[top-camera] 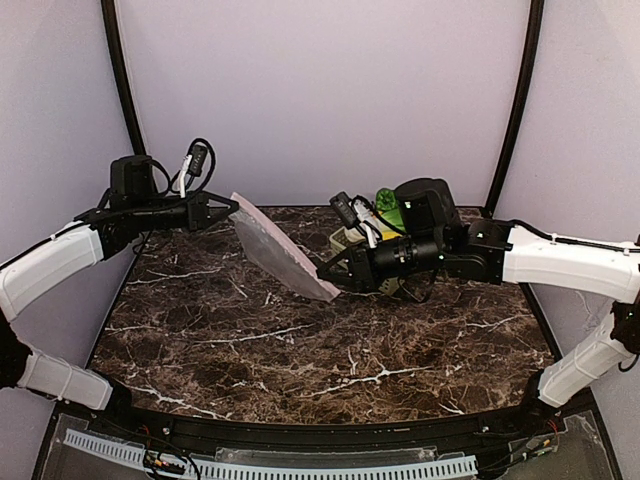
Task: Place the food in the zip-top bag and seal the zipper
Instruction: Unzip the zipper from the zipper food storage bag.
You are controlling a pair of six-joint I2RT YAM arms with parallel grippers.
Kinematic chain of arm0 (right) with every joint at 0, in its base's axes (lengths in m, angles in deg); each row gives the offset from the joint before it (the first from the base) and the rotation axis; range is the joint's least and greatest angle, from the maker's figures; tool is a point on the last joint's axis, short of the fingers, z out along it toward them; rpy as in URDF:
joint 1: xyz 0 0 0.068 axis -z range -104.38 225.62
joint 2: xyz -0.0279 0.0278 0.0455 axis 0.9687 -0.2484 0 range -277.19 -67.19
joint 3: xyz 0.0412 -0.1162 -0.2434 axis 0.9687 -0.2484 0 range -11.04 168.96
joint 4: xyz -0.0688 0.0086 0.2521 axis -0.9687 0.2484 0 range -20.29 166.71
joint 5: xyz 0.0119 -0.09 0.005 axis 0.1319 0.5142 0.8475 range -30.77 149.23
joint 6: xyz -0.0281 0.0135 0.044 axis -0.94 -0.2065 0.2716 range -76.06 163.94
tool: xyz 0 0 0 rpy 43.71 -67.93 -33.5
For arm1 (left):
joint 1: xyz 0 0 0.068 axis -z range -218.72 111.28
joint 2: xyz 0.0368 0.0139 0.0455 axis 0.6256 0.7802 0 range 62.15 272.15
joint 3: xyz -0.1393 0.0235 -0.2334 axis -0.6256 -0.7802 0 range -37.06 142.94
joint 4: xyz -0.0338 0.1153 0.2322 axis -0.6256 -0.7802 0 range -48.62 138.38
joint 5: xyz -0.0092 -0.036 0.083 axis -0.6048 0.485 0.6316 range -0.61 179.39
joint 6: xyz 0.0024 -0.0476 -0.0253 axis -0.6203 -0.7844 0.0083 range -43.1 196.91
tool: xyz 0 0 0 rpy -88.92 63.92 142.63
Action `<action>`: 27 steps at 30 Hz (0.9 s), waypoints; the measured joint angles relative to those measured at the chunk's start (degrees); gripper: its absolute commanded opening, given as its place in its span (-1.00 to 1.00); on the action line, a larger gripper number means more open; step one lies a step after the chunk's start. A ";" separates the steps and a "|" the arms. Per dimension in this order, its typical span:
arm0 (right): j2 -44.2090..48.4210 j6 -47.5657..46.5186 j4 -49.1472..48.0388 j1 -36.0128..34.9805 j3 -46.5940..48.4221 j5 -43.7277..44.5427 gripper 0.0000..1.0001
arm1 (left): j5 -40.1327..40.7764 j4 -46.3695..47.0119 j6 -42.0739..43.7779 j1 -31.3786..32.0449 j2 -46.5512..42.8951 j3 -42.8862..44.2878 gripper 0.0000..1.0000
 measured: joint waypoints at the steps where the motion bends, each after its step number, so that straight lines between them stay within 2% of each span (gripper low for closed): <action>1: 0.00 0.02 0.09 0.02 0.00 -0.02 -1.00 | -0.02 0.00 -0.02 -0.07 0.00 0.00 -0.99; 27: 0.00 0.02 0.46 0.02 -0.59 -0.15 -1.00 | -0.26 0.37 -1.09 -1.88 0.00 0.00 -0.99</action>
